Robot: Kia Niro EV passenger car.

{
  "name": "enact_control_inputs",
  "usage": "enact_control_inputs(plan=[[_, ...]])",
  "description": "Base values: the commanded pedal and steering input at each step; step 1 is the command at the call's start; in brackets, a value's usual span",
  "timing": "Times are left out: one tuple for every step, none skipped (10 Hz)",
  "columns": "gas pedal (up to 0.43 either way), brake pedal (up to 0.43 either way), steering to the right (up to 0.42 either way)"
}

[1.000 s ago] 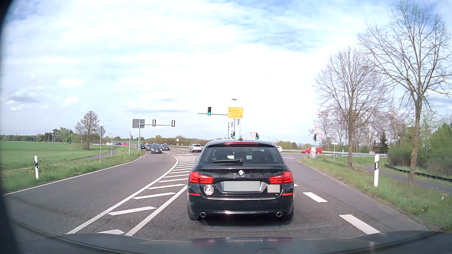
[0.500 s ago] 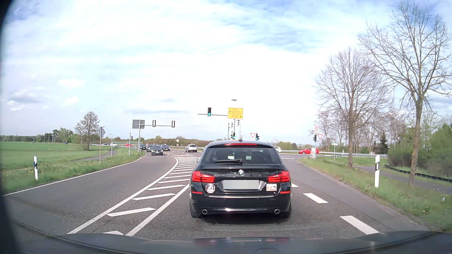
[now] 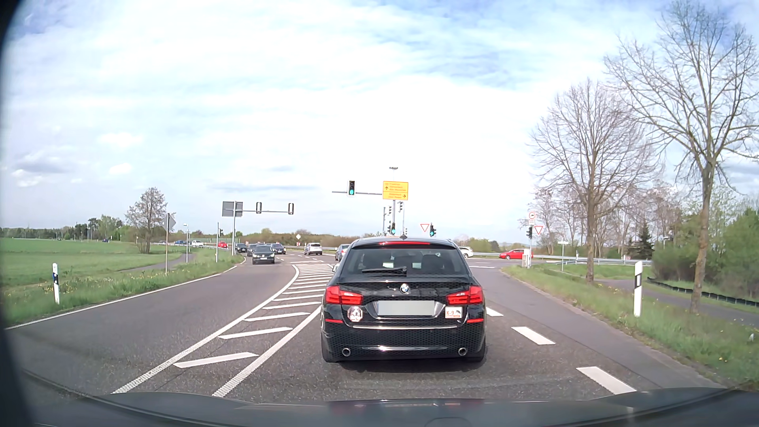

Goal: Follow the waypoints while adhering to traffic rules and regulations

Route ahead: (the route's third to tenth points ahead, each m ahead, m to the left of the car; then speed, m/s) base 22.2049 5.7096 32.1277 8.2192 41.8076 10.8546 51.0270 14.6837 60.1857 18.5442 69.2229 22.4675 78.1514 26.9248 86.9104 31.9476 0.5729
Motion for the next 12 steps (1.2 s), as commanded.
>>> enact_control_inputs(plan=[[0.047,0.000,-0.019],[0.047,0.000,-0.019],[0.059,0.000,-0.019],[0.067,0.000,-0.019],[0.079,0.000,-0.019],[0.079,0.000,-0.019],[0.087,0.000,-0.019],[0.098,0.000,-0.019],[0.098,0.000,-0.019],[0.098,0.000,-0.019],[0.098,0.000,-0.019],[0.098,0.000,-0.019]])
